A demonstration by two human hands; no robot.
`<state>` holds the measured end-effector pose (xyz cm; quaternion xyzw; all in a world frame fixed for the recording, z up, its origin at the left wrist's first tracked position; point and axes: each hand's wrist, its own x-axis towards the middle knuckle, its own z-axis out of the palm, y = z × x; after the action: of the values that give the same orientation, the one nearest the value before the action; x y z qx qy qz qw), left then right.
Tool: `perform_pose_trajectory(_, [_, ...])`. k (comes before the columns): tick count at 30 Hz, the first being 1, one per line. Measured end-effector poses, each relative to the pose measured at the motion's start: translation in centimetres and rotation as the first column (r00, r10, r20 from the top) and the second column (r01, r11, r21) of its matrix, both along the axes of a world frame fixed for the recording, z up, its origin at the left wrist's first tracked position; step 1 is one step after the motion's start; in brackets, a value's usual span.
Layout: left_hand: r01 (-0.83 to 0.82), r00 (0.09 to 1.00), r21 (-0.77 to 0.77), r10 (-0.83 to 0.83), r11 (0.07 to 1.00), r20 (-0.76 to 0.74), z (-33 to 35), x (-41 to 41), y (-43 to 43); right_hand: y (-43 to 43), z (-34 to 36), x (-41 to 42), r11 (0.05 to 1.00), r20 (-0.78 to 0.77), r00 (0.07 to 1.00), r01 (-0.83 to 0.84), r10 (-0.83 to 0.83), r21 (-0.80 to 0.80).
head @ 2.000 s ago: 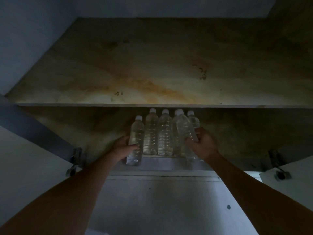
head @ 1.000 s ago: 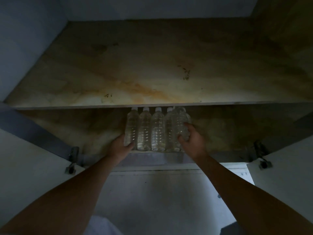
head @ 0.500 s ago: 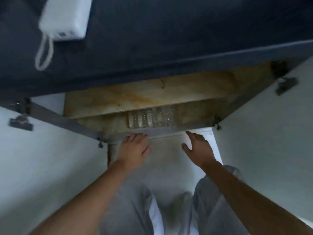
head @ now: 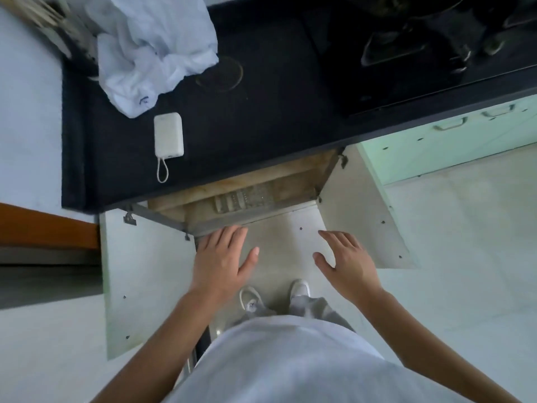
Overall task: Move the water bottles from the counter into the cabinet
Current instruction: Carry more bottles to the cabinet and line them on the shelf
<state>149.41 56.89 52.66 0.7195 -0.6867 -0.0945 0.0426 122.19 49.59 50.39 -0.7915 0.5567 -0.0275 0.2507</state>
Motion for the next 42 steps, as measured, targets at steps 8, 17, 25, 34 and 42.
perform_pose_trajectory(8, [0.24, 0.97, -0.091, -0.233, 0.967, 0.075, 4.5, -1.9, -2.2, 1.5, 4.2, -2.6, 0.986, -0.007, 0.991, 0.134, -0.135, -0.103])
perform_pose_trajectory(17, [0.644, 0.765, -0.105, -0.639, 0.757, 0.085, 6.3, -7.0, -11.0, 4.0, 7.2, -5.2, 0.835, 0.006, 0.861, 0.496, -0.509, -0.239])
perform_pose_trajectory(25, [0.906, 0.408, -0.132, -0.913, 0.402, 0.016, 5.5, -16.2, -13.1, 14.3, 6.4, -6.2, 0.441, 0.02, 0.46, 0.862, -0.888, -0.252])
perform_pose_trajectory(34, [0.978, -0.057, -0.198, -0.998, -0.063, 0.035, 4.0, -30.9, -7.6, 27.7, 5.0, -9.3, -0.053, 0.046, -0.043, 0.966, -0.998, -0.255])
perform_pose_trajectory(42, [0.964, -0.059, -0.254, -0.993, -0.084, 0.103, 4.3, -40.3, -7.4, 26.6, 4.4, -18.8, -0.067, 0.114, -0.041, 0.969, -0.993, -0.238])
